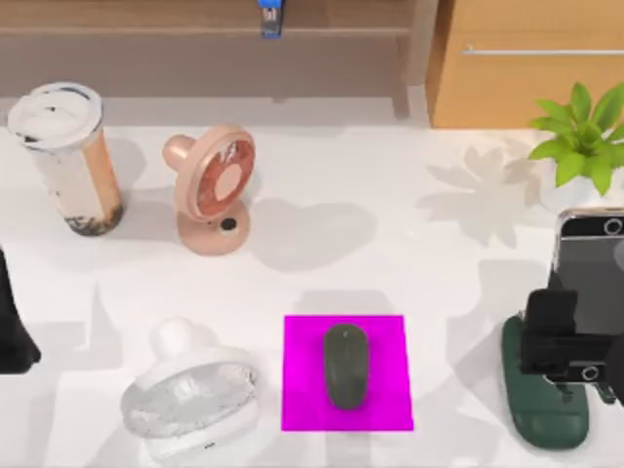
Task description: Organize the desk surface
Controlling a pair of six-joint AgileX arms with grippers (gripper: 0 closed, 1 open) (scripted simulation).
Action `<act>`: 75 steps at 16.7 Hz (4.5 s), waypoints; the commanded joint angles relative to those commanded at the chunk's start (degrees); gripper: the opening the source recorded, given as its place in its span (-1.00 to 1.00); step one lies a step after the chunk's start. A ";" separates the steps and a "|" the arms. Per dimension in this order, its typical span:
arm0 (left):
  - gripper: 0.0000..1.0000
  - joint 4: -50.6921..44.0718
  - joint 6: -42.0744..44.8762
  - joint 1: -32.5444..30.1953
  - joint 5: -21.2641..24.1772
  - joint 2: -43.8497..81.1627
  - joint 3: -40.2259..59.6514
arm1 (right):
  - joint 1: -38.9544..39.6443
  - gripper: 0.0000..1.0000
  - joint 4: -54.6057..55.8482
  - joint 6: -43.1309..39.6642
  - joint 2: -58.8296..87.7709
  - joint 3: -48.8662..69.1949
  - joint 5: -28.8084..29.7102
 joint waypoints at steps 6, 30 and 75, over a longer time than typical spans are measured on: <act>1.00 0.00 0.00 0.00 0.00 0.00 0.00 | 4.14 1.00 -5.89 8.39 -3.61 1.30 1.01; 1.00 0.00 0.00 0.00 0.00 0.00 0.00 | -15.52 1.00 4.83 -8.51 -19.55 -2.18 -19.15; 1.00 63.26 -2.76 -6.38 -2.89 82.51 10.11 | -57.09 1.00 25.18 -37.33 -48.39 -29.29 -51.17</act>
